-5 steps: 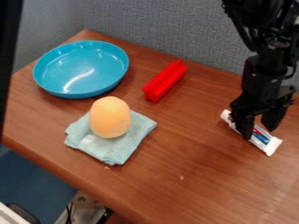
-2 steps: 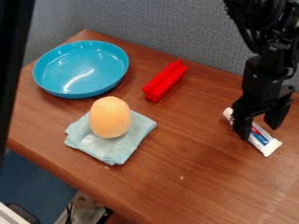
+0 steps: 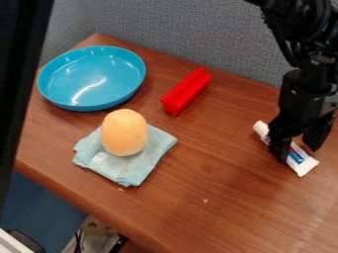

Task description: Put the toothpaste on the blue plate

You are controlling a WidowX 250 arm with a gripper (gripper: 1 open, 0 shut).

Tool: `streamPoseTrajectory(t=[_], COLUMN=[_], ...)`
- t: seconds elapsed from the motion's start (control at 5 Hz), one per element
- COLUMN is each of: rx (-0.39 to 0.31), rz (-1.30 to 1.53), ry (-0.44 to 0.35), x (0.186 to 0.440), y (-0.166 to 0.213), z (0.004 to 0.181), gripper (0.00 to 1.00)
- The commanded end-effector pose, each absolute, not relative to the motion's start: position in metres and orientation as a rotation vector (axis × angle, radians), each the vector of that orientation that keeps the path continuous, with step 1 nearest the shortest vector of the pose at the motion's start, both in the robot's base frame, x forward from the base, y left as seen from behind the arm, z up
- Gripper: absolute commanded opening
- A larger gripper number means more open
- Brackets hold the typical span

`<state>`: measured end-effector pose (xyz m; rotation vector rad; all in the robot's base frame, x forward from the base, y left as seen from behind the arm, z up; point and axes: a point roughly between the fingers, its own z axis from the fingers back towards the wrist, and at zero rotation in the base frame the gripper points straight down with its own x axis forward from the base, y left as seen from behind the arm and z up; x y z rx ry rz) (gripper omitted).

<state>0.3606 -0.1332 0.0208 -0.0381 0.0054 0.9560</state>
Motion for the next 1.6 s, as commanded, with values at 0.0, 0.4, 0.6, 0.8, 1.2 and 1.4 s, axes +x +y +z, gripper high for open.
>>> streamPoseTrajectory(t=[0.0,0.4,0.6,0.8,1.2,1.4], rx=[-0.072,-0.071,-0.071,-0.069,-0.065,-0.062], rz=[0.945,0.953,0.955,0.961,0.968,0.973], ry=[-0.040,-0.051,-0.058,-0.064,-0.077,-0.083], x=[0.3696,0.3713,0.3722,0.3721,0.3724,0.3723], y=[-0.1396,-0.1378,-0.1370,-0.1351,-0.1325,-0.1311], z=[0.0361,0.0339,0.0322,0.0332,0.0325,0.0327], gripper=[1.00,1.00,0.00,0.00,0.00,0.00])
